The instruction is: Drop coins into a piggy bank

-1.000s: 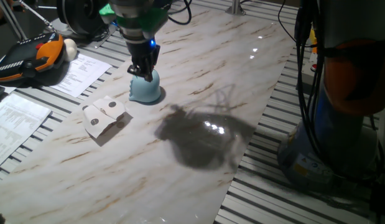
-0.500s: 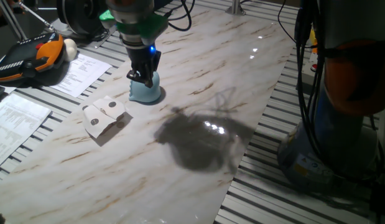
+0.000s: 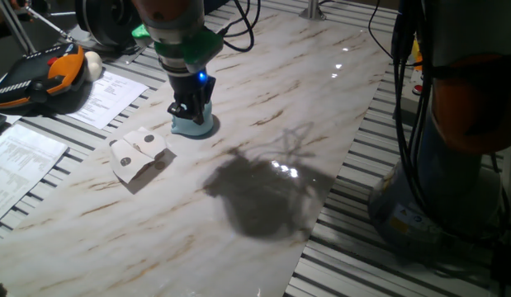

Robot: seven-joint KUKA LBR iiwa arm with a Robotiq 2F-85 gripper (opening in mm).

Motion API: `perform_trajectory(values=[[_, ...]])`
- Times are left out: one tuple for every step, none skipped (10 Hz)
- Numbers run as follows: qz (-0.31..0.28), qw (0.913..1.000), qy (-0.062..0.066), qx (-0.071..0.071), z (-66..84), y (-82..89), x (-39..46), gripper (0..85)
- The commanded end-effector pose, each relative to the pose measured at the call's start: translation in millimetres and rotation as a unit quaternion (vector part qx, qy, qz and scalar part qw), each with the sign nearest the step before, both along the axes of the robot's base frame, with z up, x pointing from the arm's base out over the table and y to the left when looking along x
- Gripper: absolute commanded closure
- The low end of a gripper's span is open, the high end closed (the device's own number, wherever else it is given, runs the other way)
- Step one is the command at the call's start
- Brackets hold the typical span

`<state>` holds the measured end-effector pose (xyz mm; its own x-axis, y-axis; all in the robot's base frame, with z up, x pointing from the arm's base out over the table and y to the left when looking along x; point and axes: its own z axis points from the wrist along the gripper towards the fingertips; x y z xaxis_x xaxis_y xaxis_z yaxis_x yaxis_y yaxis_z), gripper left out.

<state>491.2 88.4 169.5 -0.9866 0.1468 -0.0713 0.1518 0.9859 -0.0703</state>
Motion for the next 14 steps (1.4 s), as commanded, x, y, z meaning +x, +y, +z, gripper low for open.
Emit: perform_trajectory(values=[[0.003,1.0,0.001,-0.002,0.6,-0.5,0.5,85.0],[0.007,1.0,0.002,0.004,1.0,-2.3,2.2,85.0],[0.015,0.9999,0.002,0.0,1.0,-2.3,2.2,85.0],[0.031,0.999,-0.001,-0.032,1.0,-2.3,2.2,85.0],[0.041,0.9987,-0.016,-0.025,1.0,-2.3,2.2,85.0],[0.035,0.9993,-0.014,-0.007,1.0,-2.3,2.2,85.0],[0.031,0.9995,-0.007,0.001,1.0,-2.3,2.2,85.0],[0.023,0.9997,0.002,0.007,1.0,-2.3,2.2,85.0],[0.015,0.9997,0.015,0.015,1.0,-2.3,2.2,85.0],[0.013,0.9997,0.019,0.012,1.0,-2.3,2.2,85.0],[0.009,0.9996,0.02,0.02,1.0,-2.3,2.2,85.0],[0.006,0.9995,0.021,0.024,1.0,-2.3,2.2,85.0],[-0.005,0.9988,0.017,0.045,-0.8,-2.1,3.7,85.0],[-0.007,0.9991,0.012,0.041,-2.5,-1.4,5.5,85.0]])
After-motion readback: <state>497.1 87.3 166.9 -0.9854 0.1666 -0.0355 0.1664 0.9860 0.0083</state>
